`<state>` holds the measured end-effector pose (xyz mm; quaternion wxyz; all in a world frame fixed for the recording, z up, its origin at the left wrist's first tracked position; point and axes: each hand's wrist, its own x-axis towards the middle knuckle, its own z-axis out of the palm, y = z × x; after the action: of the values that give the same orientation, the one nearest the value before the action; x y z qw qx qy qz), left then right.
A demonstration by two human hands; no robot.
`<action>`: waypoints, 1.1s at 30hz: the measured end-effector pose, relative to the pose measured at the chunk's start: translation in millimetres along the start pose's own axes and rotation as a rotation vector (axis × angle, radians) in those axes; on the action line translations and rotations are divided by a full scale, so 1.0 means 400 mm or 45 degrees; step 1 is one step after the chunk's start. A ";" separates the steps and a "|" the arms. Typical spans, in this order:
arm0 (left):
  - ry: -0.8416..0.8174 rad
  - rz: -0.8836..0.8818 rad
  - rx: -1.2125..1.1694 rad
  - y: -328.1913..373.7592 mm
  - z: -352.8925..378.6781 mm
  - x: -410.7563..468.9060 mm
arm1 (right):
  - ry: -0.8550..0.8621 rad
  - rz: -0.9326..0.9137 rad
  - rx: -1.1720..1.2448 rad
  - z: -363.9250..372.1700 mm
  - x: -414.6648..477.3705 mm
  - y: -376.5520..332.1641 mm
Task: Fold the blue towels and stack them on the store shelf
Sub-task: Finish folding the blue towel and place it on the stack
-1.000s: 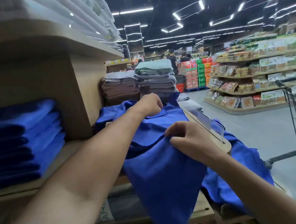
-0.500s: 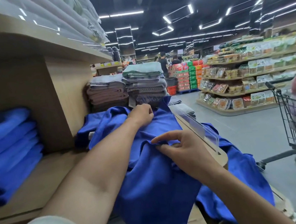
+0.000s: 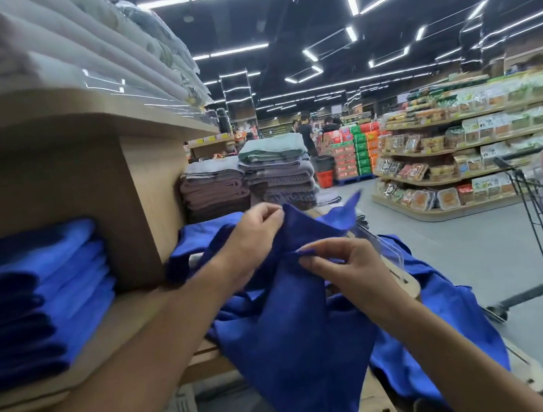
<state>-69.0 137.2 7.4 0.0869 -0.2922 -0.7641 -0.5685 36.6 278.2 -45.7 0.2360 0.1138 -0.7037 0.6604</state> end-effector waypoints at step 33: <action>-0.179 -0.032 -0.336 -0.056 0.006 -0.181 | -0.002 0.002 -0.152 -0.010 0.004 0.023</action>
<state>-21.8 109.9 -45.3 -0.0130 -0.3307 -0.6906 -0.6430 31.7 283.3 -52.8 0.2412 0.0996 -0.7423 0.6172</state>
